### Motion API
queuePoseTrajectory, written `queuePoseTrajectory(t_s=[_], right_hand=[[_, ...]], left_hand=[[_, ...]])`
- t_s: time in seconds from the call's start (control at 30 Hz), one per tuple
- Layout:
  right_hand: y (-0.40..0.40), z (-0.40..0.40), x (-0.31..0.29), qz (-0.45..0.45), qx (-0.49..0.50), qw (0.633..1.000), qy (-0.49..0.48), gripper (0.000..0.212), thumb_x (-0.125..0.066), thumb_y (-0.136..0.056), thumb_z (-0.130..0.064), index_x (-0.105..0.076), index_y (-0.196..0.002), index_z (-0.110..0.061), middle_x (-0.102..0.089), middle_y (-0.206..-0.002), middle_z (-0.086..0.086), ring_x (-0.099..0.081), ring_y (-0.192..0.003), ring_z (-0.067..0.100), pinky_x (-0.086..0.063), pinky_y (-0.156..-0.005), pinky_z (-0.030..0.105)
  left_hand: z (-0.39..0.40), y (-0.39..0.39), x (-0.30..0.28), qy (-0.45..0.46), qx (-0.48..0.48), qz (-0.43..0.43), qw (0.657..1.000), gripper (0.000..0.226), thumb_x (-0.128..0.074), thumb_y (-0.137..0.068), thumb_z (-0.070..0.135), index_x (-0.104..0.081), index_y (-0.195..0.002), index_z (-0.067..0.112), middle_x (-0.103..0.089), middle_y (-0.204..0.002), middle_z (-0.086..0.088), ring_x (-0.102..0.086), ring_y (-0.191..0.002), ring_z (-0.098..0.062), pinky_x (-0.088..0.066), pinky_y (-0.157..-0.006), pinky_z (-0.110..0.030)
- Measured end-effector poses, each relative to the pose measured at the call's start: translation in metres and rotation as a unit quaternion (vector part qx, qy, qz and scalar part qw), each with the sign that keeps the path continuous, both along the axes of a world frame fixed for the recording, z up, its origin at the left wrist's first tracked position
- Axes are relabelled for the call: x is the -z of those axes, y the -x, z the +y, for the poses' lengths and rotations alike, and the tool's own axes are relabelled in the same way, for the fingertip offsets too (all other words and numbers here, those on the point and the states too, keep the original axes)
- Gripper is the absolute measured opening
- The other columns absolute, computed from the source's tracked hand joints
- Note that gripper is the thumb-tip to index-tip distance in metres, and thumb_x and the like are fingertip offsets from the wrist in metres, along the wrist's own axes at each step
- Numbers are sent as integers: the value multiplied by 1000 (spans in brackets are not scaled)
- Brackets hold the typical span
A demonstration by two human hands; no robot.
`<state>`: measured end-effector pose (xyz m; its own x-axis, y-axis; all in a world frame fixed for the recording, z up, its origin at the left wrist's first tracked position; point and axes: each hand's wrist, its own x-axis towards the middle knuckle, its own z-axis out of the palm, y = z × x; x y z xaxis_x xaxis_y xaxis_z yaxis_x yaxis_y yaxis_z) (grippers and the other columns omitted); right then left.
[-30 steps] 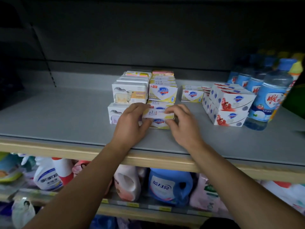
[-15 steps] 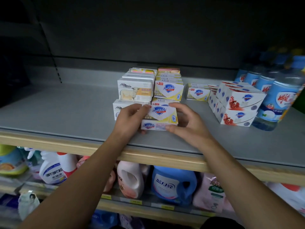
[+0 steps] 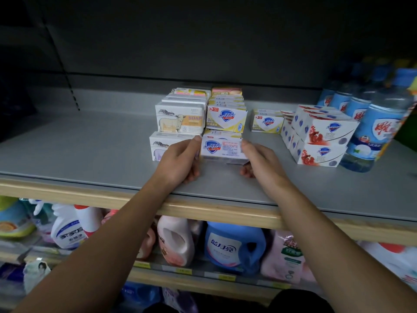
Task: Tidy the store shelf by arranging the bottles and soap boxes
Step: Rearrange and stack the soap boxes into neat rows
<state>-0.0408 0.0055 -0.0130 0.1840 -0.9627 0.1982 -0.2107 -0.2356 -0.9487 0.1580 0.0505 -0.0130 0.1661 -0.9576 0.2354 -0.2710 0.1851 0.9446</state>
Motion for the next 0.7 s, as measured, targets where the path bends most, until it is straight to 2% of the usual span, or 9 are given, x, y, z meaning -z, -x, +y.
queuePoseTrajectory(t_s=[0.07,0.17,0.27,0.33,0.4,0.47,0.5,0.6,0.7], right_hand=[[2,0,0,-57,-27,998,17,27,-62,-74,-44,-73,-95,-30,-73,-84,-10,-66,-69,8,-52,-69,29],[7,3,2,-61,-86,992,67,49,-70,-74,-11,-63,-121,-24,-72,-110,-6,-68,-99,8,-54,-86,28],[7,3,5,-41,-117,990,68,61,-67,-78,10,-57,-128,-23,-70,-118,0,-68,-105,10,-54,-87,25],[5,2,4,-28,-109,991,73,52,-67,-86,2,-56,-129,-25,-64,-128,-4,-63,-113,4,-52,-91,22],[5,-2,5,-16,-81,993,79,33,-63,-95,-15,-60,-125,-27,-65,-124,-12,-60,-111,-6,-47,-93,21],[5,-4,7,-3,-51,996,77,19,-58,-98,-27,-66,-113,-36,-69,-111,-16,-62,-101,-7,-47,-92,24],[4,-6,8,6,-45,996,78,17,-58,-97,-30,-66,-109,-39,-71,-108,-13,-64,-101,-1,-48,-92,29],[5,-8,10,19,-65,994,91,24,-60,-89,-36,-64,-113,-40,-72,-111,2,-66,-106,21,-51,-98,40],[6,-5,10,-17,-109,991,79,32,-67,-81,-28,-63,-111,-39,-73,-108,-9,-68,-102,10,-53,-92,28]], left_hand=[[0,1,-1,3,24,39,999,44,-39,-100,46,-60,-103,7,-66,-64,-15,-56,-49,-25,-46,-46,-28],[1,2,-3,14,48,84,995,30,-45,-101,36,-62,-107,12,-71,-78,-11,-59,-54,-30,-52,-51,-32],[2,2,-2,38,51,76,995,27,-58,-96,21,-59,-122,12,-72,-84,-12,-60,-54,-28,-54,-53,-34],[3,3,-2,54,53,68,995,39,-63,-91,10,-55,-129,10,-71,-93,-18,-64,-61,-32,-58,-56,-35],[5,2,-3,79,58,52,994,38,-67,-87,4,-59,-125,8,-70,-106,-17,-66,-71,-37,-60,-60,-37],[6,2,-3,100,65,53,991,39,-68,-84,-1,-62,-122,8,-68,-110,-15,-65,-70,-31,-61,-62,-36],[7,3,-4,104,72,59,990,43,-67,-83,-4,-62,-124,9,-67,-110,-15,-65,-68,-24,-60,-63,-35],[8,2,-3,106,84,66,989,53,-66,-82,-11,-57,-129,10,-66,-103,-11,-62,-61,-14,-60,-66,-32],[9,3,-4,116,82,62,988,52,-66,-82,-10,-57,-129,10,-66,-100,-10,-61,-62,-13,-60,-68,-32]])
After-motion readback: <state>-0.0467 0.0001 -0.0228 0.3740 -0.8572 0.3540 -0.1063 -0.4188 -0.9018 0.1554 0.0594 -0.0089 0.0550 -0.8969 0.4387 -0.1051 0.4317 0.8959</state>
